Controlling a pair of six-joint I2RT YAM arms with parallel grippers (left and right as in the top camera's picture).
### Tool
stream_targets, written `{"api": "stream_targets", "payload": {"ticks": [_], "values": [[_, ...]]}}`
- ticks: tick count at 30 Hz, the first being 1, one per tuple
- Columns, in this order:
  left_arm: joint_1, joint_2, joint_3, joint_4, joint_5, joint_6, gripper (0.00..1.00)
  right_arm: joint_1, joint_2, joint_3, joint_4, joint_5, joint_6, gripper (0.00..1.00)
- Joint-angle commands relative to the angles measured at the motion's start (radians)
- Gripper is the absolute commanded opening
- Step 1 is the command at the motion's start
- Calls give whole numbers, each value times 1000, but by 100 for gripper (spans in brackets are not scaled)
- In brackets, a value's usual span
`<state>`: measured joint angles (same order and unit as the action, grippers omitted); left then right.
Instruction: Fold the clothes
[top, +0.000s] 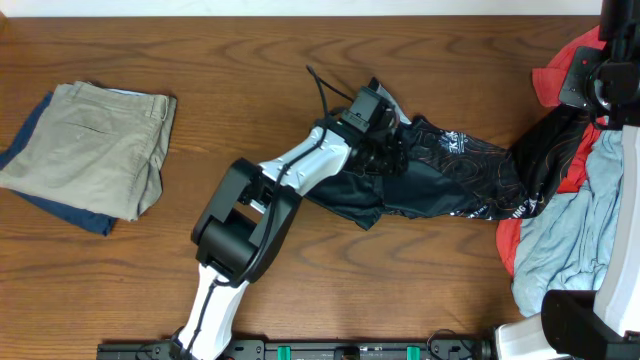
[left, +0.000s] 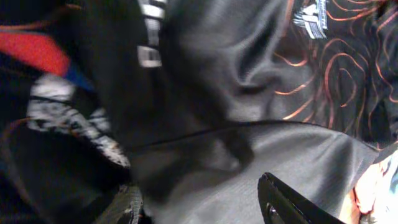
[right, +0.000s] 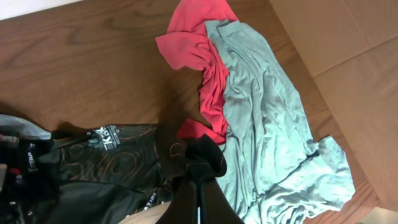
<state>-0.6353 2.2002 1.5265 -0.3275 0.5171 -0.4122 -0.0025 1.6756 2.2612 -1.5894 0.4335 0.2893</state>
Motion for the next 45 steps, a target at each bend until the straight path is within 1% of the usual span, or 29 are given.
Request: {"api": "stream_targets", "payload": {"ticks": [1,3,5,8,12,15,24,32,37,45], "values": [[-17,22,3,2,2,-13,61,-8,-2,-1,-1,3,17,1],[-17,22,3,2,6,-13,60,-8,-2,-1,-1,3,17,1],[-11,20,7,-1,7,-13,57,-8,-2,-1,-1,3,17,1],[5,6,9,-5,6,-13,56,-8,-2,-1,-1,3,17,1],[21,-18,9,-3,22,-13,56,-8,-2,-1,-1,3,17,1],[15,-17,9,-4,52,-39,56,-8,-2,-1,-1,3,17,1],[-63,-16,9,1,9,-38,56,-8,-2,-1,-1,3,17,1],[-26,-27,19,1,29,-41,54,-8,-2,-1,-1,3,17,1],[-2,-48,30,16,63,-70,54,-8,-2,-1,-1,3,17,1],[-44,-47,30,21,85,-76,54,-8,-2,-1,-1,3,17,1]]}}
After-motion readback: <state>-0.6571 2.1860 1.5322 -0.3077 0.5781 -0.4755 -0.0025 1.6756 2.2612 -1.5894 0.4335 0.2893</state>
